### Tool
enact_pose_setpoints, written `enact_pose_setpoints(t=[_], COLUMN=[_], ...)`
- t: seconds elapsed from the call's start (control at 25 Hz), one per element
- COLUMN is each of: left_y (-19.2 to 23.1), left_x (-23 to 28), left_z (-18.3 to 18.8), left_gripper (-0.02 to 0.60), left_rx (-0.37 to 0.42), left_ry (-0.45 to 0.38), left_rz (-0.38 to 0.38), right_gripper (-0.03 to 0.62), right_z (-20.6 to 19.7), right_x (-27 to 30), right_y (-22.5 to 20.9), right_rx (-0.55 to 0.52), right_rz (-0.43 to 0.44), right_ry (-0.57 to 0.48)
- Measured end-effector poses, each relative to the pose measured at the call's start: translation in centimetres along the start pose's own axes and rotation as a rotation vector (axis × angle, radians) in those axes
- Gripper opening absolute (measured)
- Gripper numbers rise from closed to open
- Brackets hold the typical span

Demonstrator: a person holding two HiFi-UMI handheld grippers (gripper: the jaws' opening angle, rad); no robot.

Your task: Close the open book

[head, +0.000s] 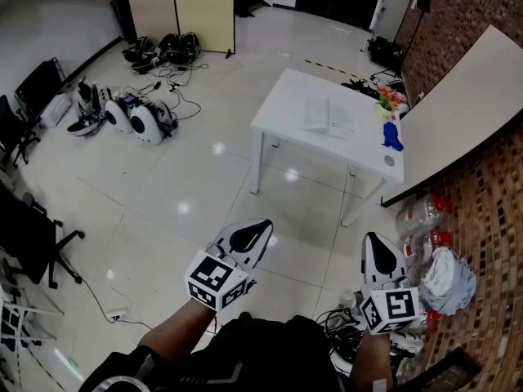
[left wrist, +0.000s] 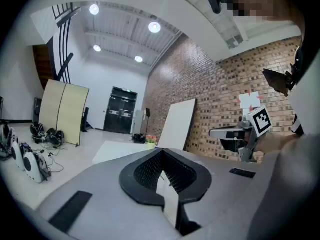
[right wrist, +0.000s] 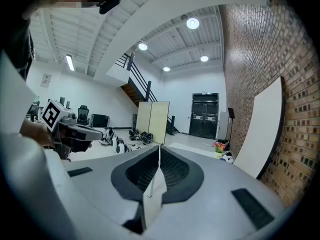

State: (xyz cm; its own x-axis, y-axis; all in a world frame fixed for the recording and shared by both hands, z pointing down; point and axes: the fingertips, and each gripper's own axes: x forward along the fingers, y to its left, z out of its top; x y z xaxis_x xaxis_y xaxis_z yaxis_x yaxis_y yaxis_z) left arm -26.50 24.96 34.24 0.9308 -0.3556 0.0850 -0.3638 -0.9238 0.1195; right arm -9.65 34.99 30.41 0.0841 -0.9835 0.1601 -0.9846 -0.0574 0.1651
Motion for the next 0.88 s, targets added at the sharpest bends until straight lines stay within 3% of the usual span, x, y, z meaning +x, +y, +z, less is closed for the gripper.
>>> enact_pose_setpoints(t=[0.32, 0.88], left_y=[2.9, 8.6], left_x=[7.1, 25.9], left_z=[0.8, 3.9], left_gripper=[-0.006, -0.005], left_rx=[-0.007, 0.037], left_ry=[-0.005, 0.054], left_rz=[0.001, 0.134], right_gripper=[0.002, 0.002], right_z=[-0.2, -0.6], right_x=[6.3, 21.0], right_y=[-4.3, -18.3], right_rx=[-0.016, -0.058], right_rz=[0.033, 0.2], right_ry=[-0.008, -0.02])
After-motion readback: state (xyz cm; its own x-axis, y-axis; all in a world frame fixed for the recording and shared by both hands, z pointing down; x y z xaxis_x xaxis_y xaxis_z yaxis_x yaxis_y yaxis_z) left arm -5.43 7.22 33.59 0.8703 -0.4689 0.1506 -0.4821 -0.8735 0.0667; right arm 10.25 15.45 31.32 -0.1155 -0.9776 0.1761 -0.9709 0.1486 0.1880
